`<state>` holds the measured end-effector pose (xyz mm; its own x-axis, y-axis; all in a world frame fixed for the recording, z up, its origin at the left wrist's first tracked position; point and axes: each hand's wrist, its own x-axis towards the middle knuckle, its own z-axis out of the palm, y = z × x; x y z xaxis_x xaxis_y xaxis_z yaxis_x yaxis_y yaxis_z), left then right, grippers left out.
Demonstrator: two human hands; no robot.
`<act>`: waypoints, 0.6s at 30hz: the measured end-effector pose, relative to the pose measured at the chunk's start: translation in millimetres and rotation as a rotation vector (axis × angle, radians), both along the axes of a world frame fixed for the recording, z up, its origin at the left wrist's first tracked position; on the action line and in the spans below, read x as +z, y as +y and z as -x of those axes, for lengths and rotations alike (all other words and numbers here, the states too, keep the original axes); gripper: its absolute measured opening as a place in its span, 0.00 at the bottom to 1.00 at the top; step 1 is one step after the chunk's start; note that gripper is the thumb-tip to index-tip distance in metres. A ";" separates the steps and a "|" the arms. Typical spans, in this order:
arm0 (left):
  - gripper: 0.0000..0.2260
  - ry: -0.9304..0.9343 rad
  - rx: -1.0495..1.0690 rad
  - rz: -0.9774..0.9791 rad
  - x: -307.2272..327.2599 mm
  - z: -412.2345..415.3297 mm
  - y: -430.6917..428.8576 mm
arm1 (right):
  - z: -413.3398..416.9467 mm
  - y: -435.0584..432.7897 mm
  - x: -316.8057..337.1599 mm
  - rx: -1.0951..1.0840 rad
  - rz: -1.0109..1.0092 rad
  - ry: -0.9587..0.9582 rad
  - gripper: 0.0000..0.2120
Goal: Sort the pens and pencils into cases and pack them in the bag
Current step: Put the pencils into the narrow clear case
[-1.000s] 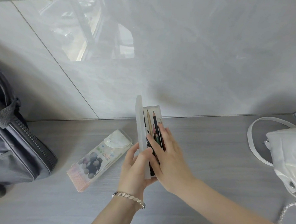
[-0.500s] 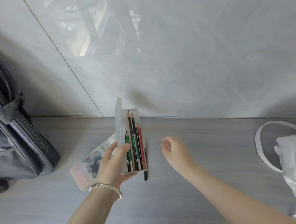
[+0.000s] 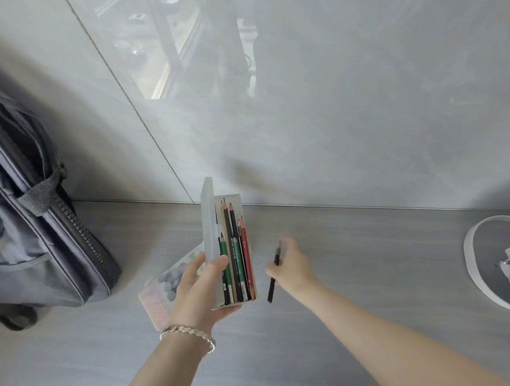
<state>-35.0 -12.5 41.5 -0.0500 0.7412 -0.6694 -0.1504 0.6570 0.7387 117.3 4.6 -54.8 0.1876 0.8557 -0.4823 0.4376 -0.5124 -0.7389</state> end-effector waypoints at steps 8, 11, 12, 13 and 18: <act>0.20 -0.026 -0.124 0.024 1.3 -19.0 -8.6 | -49.7 -4.5 79.1 -0.088 -0.471 0.296 0.38; 0.25 -0.036 -0.195 0.026 5.5 -32.2 -13.6 | -47.6 -9.6 94.1 -0.027 -0.483 0.327 0.32; 0.27 -0.045 -0.220 0.025 7.2 -37.2 -15.5 | -45.9 -12.8 97.1 0.026 -0.476 0.273 0.31; 0.28 -0.053 -0.243 0.024 8.7 -41.2 -17.1 | -43.7 -15.6 98.8 0.102 -0.467 0.176 0.31; 0.35 -0.096 -0.295 0.018 17.3 -55.2 -24.5 | -48.4 -29.6 92.6 0.331 -0.503 -0.281 0.28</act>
<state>20.1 -37.0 58.8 0.2300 0.7019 -0.6741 -0.0197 0.6959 0.7179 165.6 -25.0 37.8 -0.0638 0.9978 0.0198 0.7234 0.0599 -0.6879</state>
